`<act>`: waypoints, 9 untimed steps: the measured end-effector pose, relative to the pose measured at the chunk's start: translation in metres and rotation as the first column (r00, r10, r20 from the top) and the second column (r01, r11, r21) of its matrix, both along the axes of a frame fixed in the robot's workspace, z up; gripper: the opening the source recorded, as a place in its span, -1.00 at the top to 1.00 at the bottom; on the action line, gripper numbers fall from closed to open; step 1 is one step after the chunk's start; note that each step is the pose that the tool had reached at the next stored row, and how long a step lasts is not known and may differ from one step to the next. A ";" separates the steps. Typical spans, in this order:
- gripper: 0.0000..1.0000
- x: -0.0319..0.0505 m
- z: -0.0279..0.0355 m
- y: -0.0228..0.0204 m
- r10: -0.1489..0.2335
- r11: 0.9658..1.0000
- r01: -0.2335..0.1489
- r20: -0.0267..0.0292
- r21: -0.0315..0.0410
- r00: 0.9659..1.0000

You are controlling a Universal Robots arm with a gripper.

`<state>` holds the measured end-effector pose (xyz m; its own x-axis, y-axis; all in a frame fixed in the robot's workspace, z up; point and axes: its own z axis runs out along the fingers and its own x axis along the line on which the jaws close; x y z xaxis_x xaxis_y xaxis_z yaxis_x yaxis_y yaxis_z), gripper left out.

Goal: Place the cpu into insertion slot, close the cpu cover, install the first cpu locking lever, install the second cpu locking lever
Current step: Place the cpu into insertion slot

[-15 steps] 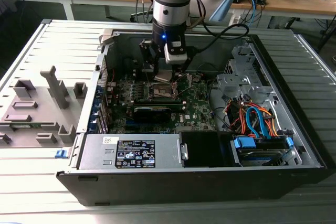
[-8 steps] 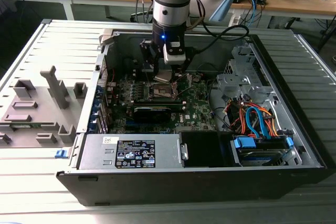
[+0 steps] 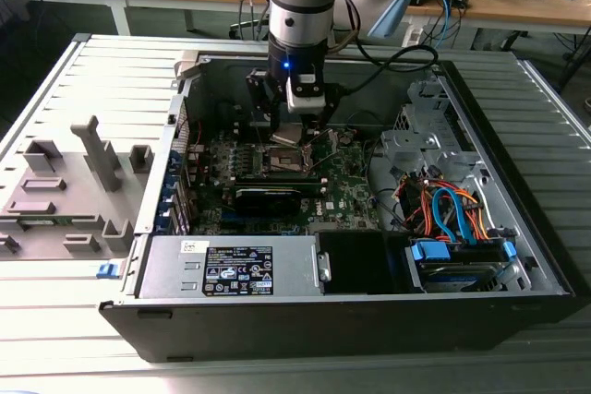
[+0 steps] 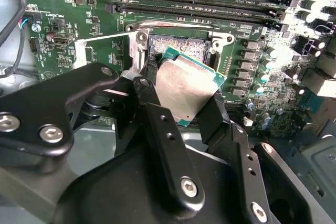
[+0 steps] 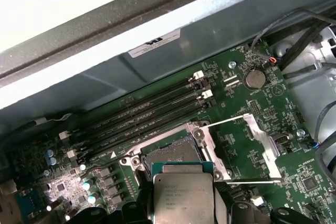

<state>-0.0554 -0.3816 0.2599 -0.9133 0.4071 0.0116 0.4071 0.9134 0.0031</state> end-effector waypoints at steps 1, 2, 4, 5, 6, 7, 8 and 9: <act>-0.09 0.0000 -0.0004 0.0000 -0.017 1.000 0.017 0.000 0.000 1.000; -0.09 0.0000 -0.0009 0.0000 -0.036 0.999 0.036 0.000 0.000 0.999; -0.09 0.0000 -0.0019 0.0000 -0.062 0.998 0.062 0.000 0.000 0.998; -0.09 0.0000 -0.0020 0.0000 -0.068 0.998 0.068 0.000 0.000 0.998; -0.09 0.0000 -0.0022 0.0000 -0.074 0.997 0.074 0.000 0.000 0.997; -0.09 0.0000 -0.0023 0.0000 -0.076 0.997 0.076 0.000 0.000 0.997; -0.09 0.0000 -0.0024 0.0000 -0.078 0.997 0.078 0.000 0.000 0.997; -0.09 0.0000 -0.0025 0.0000 -0.081 0.997 0.081 0.000 0.000 0.997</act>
